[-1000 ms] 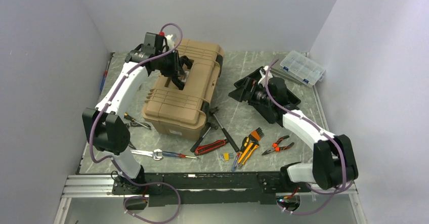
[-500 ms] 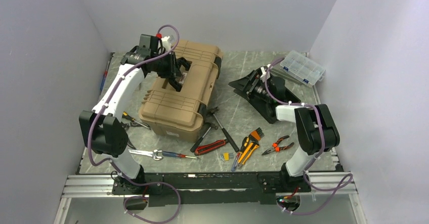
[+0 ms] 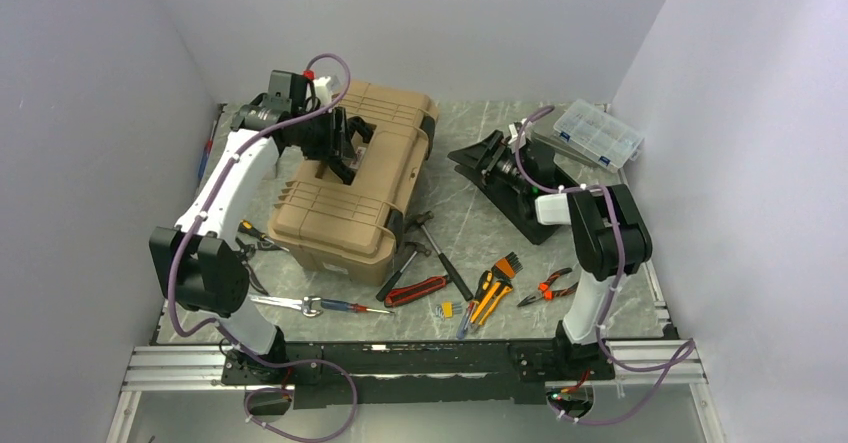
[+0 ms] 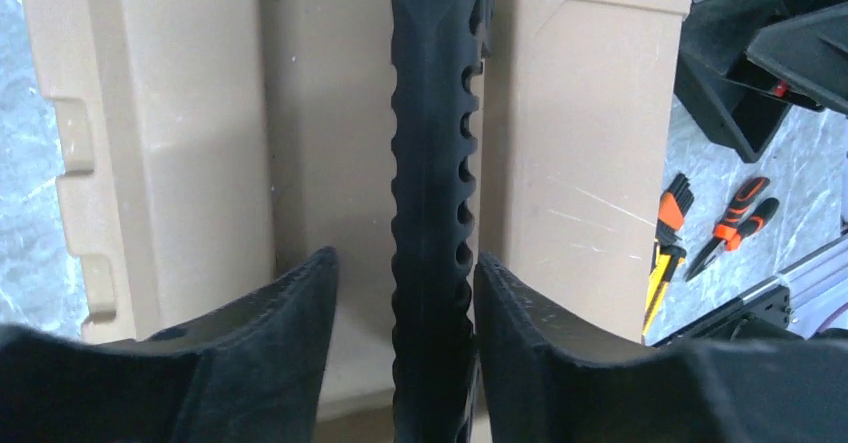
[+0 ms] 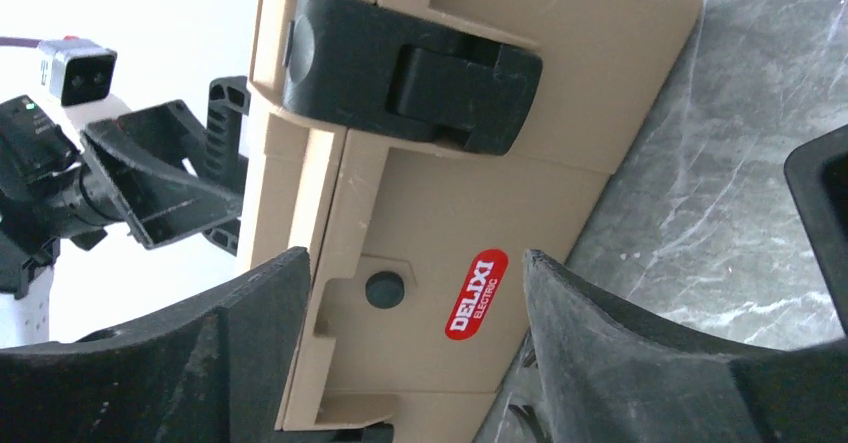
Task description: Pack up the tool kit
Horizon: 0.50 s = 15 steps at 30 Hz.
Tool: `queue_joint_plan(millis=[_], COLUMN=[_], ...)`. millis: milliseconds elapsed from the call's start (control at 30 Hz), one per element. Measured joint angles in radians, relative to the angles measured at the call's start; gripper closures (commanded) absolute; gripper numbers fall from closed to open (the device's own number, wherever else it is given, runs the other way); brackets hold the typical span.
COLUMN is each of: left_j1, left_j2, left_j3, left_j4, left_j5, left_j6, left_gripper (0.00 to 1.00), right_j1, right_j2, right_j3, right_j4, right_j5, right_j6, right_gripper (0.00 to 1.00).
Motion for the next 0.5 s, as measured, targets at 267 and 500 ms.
queue_joint_plan(millis=[267,500], left_j1=[-0.023,-0.027], left_j2=[-0.031,-0.062], left_j3=[0.045,0.116], left_j4=[-0.097,-0.144], left_j5=[-0.091,-0.208], left_j6=[0.004,-0.004], left_gripper=[0.08,0.01], right_j1=[0.003,0.020], right_j2=[0.110,0.216], right_j3=[0.074,0.151], right_j4=[0.066,0.159], right_j5=[0.000,0.000], right_j6=[0.063,0.142], right_gripper=[0.02,0.00])
